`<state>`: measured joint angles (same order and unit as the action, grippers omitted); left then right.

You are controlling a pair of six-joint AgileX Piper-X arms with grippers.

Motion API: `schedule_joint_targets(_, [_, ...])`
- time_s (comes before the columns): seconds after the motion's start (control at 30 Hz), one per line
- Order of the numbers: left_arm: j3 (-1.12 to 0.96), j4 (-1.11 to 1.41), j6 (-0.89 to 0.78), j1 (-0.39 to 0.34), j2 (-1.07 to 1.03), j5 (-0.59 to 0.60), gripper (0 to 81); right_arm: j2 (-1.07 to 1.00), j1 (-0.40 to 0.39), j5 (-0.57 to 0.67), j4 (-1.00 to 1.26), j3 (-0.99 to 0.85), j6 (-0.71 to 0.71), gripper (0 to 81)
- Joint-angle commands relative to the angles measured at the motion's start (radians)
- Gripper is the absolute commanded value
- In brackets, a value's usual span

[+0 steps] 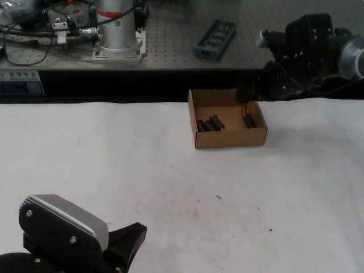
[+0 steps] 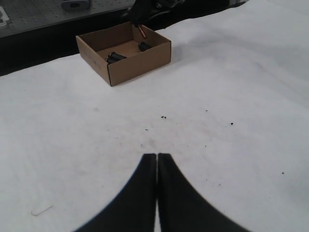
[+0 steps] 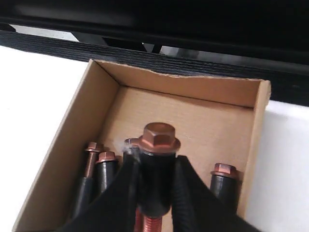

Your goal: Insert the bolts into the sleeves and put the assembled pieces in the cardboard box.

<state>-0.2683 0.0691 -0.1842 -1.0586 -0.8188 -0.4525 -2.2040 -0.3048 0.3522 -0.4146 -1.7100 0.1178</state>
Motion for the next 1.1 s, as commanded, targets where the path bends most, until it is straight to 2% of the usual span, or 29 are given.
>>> schedule_joint_targets(0.0, [-0.002,0.015,0.012,-0.001,0.006,-0.016,0.6,0.000,0.000,0.023,0.013,-0.017,-0.001,5.2])
schedule_joint_targets(0.2, [-0.002,0.015,0.012,-0.001,0.006,-0.016,0.6,0.000,-0.001,0.056,0.006,-0.017,-0.001,5.2])
schedule_joint_targets(0.57, [-0.002,0.015,0.012,-0.001,0.006,-0.016,0.6,0.000,-0.027,0.040,-0.026,-0.017,-0.005,5.2])
schedule_joint_targets(0.77, [-0.002,0.015,0.012,-0.001,0.006,-0.016,0.6,0.000,-0.032,-0.067,-0.060,-0.017,-0.009,5.2])
schedule_joint_targets(1.07, [-0.002,0.015,0.012,-0.001,0.006,-0.016,0.6,-0.010,-0.032,-0.067,-0.087,-0.017,-0.050,5.2])
